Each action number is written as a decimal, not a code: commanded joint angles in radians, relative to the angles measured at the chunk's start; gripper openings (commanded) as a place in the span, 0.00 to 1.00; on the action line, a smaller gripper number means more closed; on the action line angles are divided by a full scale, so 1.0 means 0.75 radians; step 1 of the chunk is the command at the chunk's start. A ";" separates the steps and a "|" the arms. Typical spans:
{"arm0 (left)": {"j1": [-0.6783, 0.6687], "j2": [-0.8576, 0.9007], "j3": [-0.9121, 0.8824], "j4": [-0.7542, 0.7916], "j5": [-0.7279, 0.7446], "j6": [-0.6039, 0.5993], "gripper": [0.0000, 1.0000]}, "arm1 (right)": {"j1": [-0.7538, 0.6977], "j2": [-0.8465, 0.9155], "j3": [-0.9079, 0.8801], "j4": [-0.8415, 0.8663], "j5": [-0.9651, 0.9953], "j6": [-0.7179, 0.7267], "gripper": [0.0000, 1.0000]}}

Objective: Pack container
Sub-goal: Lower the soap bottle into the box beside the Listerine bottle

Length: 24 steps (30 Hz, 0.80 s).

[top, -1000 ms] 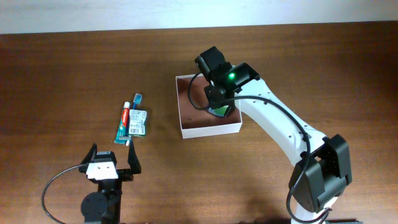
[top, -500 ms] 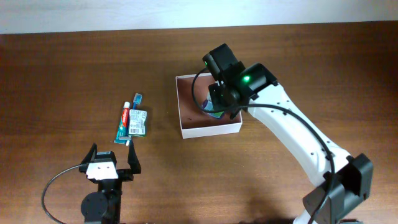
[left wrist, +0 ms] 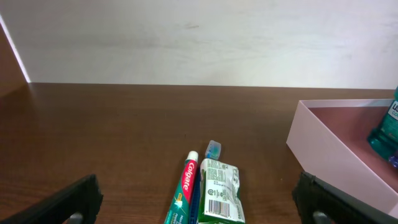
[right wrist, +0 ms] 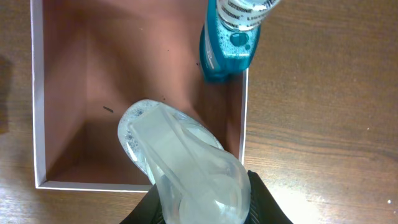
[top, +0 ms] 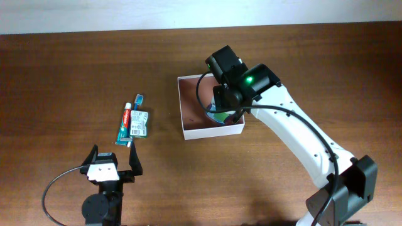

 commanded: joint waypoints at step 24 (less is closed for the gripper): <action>-0.006 -0.011 -0.010 0.004 0.019 0.021 0.99 | 0.004 -0.013 0.003 -0.051 0.182 0.199 0.23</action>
